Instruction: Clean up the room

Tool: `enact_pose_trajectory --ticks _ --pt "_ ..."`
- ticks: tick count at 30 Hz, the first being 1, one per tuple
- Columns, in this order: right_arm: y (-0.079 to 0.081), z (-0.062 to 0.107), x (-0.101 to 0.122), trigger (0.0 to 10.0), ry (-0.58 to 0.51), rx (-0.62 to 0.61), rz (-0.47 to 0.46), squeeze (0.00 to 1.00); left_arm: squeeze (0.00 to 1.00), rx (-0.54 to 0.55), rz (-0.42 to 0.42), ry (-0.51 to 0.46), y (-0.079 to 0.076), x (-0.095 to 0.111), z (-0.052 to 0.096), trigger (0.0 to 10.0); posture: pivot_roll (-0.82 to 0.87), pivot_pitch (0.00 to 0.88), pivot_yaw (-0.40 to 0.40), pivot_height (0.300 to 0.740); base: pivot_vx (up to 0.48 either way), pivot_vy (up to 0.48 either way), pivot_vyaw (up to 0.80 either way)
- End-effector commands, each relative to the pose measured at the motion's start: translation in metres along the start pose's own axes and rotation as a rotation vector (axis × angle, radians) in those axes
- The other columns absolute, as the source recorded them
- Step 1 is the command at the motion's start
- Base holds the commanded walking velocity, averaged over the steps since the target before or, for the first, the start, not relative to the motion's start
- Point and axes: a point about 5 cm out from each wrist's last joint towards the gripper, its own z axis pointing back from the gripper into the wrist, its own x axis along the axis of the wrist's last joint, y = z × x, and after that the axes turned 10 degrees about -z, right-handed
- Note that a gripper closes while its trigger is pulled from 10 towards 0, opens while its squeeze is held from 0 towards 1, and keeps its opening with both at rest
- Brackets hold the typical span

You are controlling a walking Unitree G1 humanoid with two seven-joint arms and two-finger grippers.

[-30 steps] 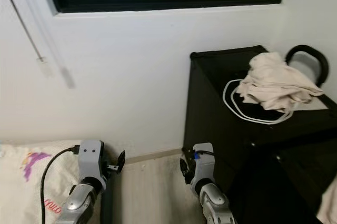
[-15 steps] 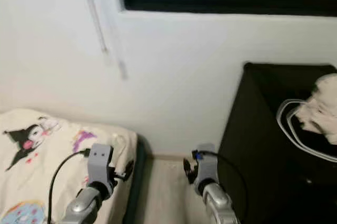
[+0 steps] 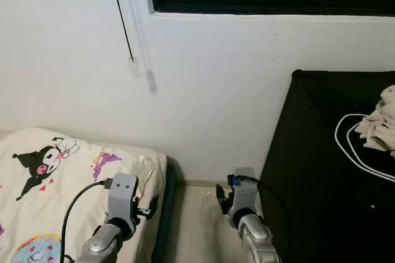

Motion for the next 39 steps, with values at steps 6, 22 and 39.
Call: enact_pose_trajectory --ticks 6,22,39 --pt "-0.0013 0.0025 -0.0061 10.0 0.018 -0.013 -0.029 0.0 0.0 0.011 -0.021 0.019 0.0016 -0.004 0.0021 10.0 -0.04 0.124 -0.036 0.74 0.0 -0.48 0.0" --pt "-0.0009 0.0019 -0.0056 10.0 0.021 -0.008 -0.031 0.0 0.0 0.031 0.028 0.051 0.0072 -0.0065 0.0014 10.0 -0.04 0.124 -0.04 0.74 0.0 0.09 0.0" --pt "0.0029 0.0019 -0.0078 10.0 0.044 0.025 0.036 0.0 0.0 0.027 0.01 0.032 0.0063 -0.0068 0.0038 10.0 -0.04 0.116 -0.044 0.74 0.0 0.0 0.09"
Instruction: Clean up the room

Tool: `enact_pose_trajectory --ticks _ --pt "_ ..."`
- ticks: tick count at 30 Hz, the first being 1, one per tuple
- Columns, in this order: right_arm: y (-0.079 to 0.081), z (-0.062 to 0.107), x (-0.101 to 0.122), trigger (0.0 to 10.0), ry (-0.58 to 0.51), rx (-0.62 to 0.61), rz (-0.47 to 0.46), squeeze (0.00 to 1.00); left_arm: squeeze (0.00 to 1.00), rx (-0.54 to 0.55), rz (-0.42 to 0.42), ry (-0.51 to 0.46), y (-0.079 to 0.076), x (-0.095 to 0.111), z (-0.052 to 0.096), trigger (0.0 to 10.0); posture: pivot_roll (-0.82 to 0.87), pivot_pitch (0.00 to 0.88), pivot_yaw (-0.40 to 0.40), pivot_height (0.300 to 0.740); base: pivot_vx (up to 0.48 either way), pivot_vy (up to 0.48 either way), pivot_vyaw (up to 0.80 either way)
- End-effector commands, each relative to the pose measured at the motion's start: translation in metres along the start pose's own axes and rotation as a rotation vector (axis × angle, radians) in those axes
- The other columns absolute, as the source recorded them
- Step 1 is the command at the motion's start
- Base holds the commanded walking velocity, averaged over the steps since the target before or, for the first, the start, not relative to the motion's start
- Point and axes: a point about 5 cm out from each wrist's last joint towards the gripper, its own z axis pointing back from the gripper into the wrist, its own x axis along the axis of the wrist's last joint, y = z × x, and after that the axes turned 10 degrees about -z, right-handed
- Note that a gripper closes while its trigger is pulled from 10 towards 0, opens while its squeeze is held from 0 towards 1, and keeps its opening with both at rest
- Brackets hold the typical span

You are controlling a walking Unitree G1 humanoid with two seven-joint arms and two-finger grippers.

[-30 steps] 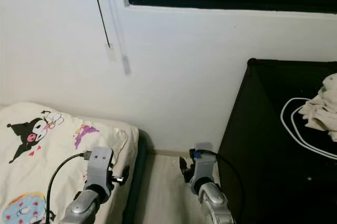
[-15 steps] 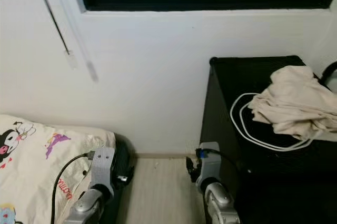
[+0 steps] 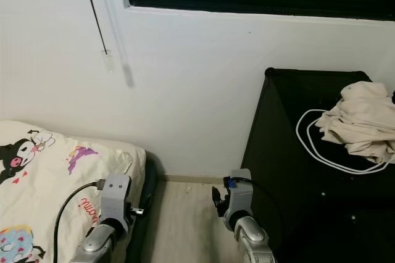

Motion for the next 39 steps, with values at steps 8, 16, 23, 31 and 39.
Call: enact_pose_trajectory --ticks 8,16,23,31,39 --pt "-0.0002 0.0012 -0.0033 10.0 0.019 0.008 0.023 0.0 0.0 -0.018 -0.008 0.001 -0.003 -0.0039 0.0037 10.0 -0.04 0.111 -0.043 0.74 0.0 0.0 0.8" --pt "-0.0013 0.0018 -0.0031 10.0 0.019 0.007 0.025 0.0 0.0 -0.022 0.002 0.002 -0.0039 -0.0043 0.0037 10.0 -0.04 0.116 -0.043 0.74 0.0 0.0 0.8" --pt "-0.0013 0.0019 -0.0031 10.0 0.019 0.01 0.026 0.0 0.0 -0.007 -0.002 0.006 -0.0034 -0.0051 0.0043 10.0 -0.04 0.118 -0.05 0.74 0.0 0.0 0.8" --pt "-0.001 0.0017 -0.0021 10.0 0.017 0.021 0.035 0.0 0.0 -0.003 0.004 0.005 -0.005 -0.0067 0.0067 10.0 -0.04 0.119 -0.058 0.74 0.0 0.0 0.8" --pt "-0.0027 0.0027 -0.0033 10.0 0.013 0.002 0.001 0.0 0.0 -0.021 -0.009 0.006 -0.0073 -0.0066 0.0069 10.0 -0.04 0.123 -0.052 0.74 0.0 0.0 0.1"
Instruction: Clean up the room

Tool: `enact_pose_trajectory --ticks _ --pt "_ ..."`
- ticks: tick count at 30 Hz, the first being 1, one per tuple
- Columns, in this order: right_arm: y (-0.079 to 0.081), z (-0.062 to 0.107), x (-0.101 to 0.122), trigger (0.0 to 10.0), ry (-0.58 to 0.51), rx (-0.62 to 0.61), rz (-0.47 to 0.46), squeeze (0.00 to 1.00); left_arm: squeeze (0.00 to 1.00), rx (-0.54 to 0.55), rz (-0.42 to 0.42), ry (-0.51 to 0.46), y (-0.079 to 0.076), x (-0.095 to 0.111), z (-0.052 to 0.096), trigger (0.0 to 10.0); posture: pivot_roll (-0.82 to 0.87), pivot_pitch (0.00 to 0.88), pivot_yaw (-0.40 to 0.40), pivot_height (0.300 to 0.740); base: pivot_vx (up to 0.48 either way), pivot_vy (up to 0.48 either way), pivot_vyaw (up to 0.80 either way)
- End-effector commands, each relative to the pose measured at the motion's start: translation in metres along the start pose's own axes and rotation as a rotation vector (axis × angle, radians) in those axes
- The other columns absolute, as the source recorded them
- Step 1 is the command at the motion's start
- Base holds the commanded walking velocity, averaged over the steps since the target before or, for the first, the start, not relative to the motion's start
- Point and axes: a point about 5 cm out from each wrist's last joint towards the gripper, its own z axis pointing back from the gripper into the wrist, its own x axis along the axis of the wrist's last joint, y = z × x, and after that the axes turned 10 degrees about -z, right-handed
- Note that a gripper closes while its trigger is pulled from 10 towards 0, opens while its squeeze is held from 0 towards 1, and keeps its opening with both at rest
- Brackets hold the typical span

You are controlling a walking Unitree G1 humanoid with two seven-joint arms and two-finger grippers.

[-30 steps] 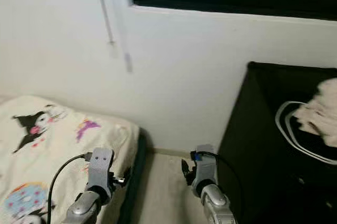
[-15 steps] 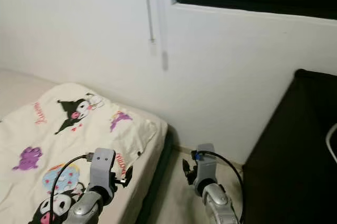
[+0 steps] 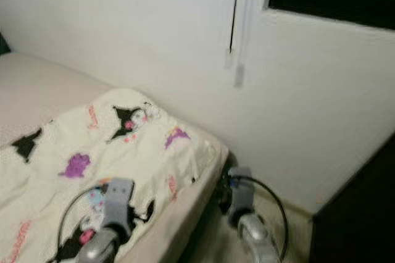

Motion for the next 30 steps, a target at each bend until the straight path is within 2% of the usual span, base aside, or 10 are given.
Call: enact_pose_trajectory --ticks 1,14,30 --pt "-0.0042 0.004 -0.0059 10.0 0.014 -0.019 -0.017 0.0 0.0 -0.018 -0.021 0.009 -0.0036 -0.0028 0.0021 10.0 -0.04 0.122 -0.049 0.74 0.0 0.0 0.0" --pt "-0.0048 0.0043 -0.0059 10.0 0.011 -0.028 -0.028 0.0 0.0 -0.018 -0.04 0.005 -0.0039 -0.0006 0.0003 10.0 -0.04 0.126 -0.041 0.74 0.0 0.0 0.0" --pt "-0.0045 0.0041 -0.0056 10.0 0.01 -0.027 -0.032 0.0 0.0 -0.002 -0.017 0.006 -0.0019 0.0004 0.0 10.0 -0.04 0.126 -0.042 0.74 0.0 -0.431 0.0"
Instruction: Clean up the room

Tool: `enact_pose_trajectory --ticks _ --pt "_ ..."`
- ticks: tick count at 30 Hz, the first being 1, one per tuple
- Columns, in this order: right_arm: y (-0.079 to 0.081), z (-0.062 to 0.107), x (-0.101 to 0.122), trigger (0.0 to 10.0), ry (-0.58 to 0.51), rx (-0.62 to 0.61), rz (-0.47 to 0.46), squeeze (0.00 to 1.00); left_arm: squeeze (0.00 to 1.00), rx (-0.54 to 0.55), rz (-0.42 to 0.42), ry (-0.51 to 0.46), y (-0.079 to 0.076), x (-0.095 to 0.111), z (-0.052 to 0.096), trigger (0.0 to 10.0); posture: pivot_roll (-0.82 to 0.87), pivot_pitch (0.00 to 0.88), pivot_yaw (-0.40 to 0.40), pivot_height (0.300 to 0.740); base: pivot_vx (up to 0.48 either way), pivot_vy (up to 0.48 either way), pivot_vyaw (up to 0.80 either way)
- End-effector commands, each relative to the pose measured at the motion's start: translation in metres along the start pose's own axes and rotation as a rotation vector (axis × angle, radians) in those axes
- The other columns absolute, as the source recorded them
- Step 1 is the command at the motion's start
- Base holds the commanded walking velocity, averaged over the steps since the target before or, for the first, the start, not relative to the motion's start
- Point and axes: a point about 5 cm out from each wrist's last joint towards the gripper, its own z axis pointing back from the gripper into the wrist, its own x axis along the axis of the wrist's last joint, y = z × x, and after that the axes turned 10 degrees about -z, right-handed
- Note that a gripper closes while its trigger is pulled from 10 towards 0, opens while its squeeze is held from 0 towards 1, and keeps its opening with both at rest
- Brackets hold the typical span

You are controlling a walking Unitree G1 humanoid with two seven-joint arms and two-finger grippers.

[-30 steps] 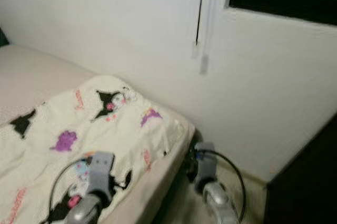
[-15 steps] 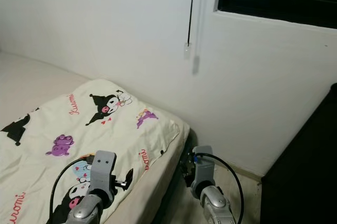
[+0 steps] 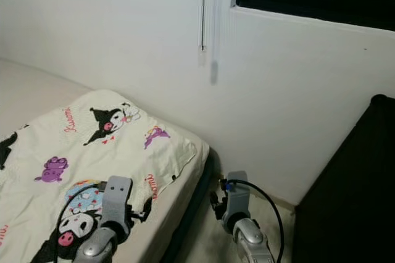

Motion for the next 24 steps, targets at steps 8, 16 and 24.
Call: enact_pose_trajectory --ticks 8,16,24 --pt "-0.0013 0.0012 -0.0023 10.0 0.004 -0.008 -0.023 0.0 0.0 0.025 0.077 0.064 0.0056 -0.0076 0.0021 10.0 -0.04 0.126 -0.043 0.74 0.0 0.18 0.0" --pt "-0.0006 0.0006 -0.0019 10.0 0.005 -0.003 -0.021 0.0 0.0 0.043 0.058 0.053 0.0076 -0.0064 0.0024 10.0 -0.04 0.125 -0.045 0.74 0.0 0.0 0.0" --pt "0.0001 0.0007 -0.0029 10.0 0.014 0.007 0.001 0.0 0.0 0.039 0.018 0.046 0.0072 -0.0066 0.0032 10.0 -0.04 0.119 -0.047 0.74 0.0 0.0 0.0"
